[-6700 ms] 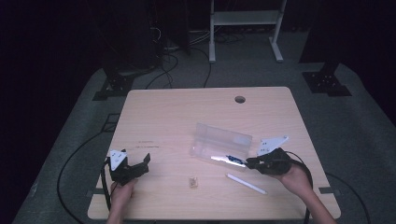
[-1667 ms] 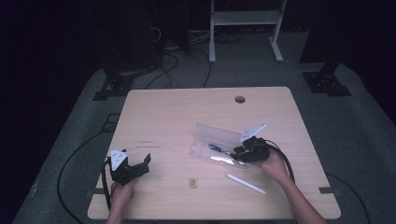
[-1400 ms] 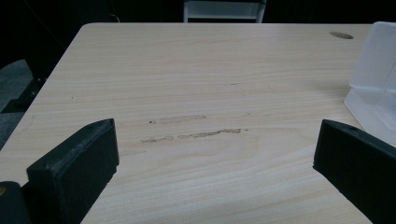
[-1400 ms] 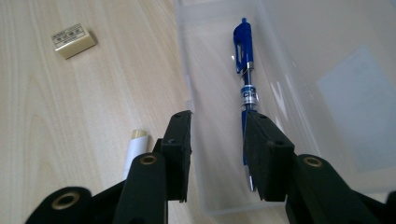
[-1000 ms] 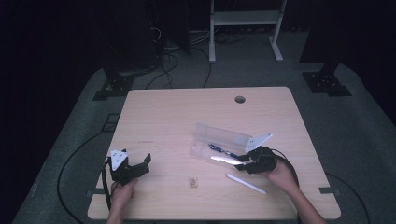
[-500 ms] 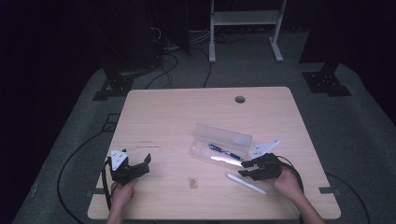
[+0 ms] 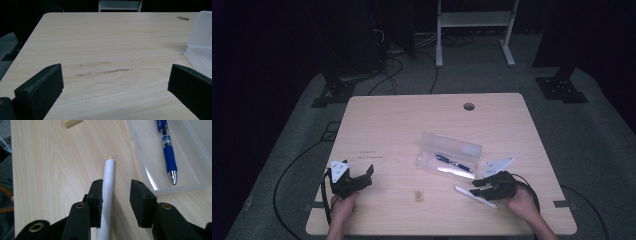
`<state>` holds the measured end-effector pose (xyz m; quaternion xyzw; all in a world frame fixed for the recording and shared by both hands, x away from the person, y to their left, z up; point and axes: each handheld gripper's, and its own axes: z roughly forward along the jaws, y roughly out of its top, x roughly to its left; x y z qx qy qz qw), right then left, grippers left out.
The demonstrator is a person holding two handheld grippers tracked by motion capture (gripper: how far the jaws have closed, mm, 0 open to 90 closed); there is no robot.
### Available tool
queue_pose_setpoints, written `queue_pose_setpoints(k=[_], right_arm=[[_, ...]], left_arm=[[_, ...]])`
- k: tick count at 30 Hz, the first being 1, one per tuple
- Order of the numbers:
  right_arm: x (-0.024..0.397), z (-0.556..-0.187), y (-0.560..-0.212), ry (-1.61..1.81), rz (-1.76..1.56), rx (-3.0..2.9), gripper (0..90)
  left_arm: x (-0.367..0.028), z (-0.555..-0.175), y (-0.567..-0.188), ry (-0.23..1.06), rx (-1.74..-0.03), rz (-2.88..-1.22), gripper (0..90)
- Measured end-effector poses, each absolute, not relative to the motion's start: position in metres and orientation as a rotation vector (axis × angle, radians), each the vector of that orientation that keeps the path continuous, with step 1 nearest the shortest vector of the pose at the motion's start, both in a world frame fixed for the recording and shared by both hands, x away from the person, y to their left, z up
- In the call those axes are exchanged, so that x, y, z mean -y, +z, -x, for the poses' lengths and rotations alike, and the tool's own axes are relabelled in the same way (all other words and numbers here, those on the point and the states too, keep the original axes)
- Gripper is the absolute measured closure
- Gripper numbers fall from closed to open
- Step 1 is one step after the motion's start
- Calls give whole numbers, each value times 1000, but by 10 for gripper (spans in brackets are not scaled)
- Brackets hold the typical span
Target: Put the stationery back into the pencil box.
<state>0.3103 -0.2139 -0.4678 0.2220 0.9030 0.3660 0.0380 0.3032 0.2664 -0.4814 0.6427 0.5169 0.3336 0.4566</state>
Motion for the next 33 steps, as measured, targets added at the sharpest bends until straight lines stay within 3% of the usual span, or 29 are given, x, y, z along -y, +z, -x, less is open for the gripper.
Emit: queue_pose_setpoints(k=[33], right_arm=[[211, -296, -485, 1082, -650, -2788, 762]], left_arm=[[-266, -303, -481, 825, -1270, -1593, 0]])
